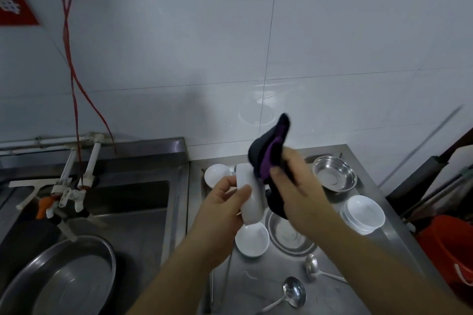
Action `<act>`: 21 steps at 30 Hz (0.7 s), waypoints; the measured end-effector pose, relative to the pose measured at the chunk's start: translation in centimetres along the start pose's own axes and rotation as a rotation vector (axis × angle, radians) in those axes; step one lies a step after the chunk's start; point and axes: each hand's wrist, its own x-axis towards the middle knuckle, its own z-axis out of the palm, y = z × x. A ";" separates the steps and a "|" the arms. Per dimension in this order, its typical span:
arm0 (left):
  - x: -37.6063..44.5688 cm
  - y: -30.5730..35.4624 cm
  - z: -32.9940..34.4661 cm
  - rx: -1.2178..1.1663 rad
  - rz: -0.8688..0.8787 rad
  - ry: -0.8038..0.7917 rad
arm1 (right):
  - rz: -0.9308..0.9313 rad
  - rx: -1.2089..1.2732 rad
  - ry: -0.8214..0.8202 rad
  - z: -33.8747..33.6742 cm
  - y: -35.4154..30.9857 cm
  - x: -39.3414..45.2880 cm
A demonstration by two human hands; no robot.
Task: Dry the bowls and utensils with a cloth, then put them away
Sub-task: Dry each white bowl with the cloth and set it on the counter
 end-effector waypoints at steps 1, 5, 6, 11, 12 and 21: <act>-0.1 0.1 0.1 -0.019 0.015 -0.043 | -0.087 -0.186 -0.059 0.0 0.6 -0.4; -0.7 0.6 -0.6 0.057 0.081 -0.159 | -0.202 -0.371 -0.195 -0.2 1.9 -1.8; -0.8 0.6 -0.7 0.122 0.097 -0.171 | -0.197 -0.369 -0.206 -0.1 1.8 -1.9; -1.5 1.1 -0.2 0.254 0.140 -0.251 | -0.133 -0.447 -0.153 0.5 0.9 -1.0; -1.7 1.1 0.0 0.254 0.137 -0.249 | -0.099 -0.420 -0.155 0.5 0.6 -0.5; -2.6 1.2 0.9 0.226 0.272 -0.254 | 0.697 0.517 0.012 -0.4 0.6 1.9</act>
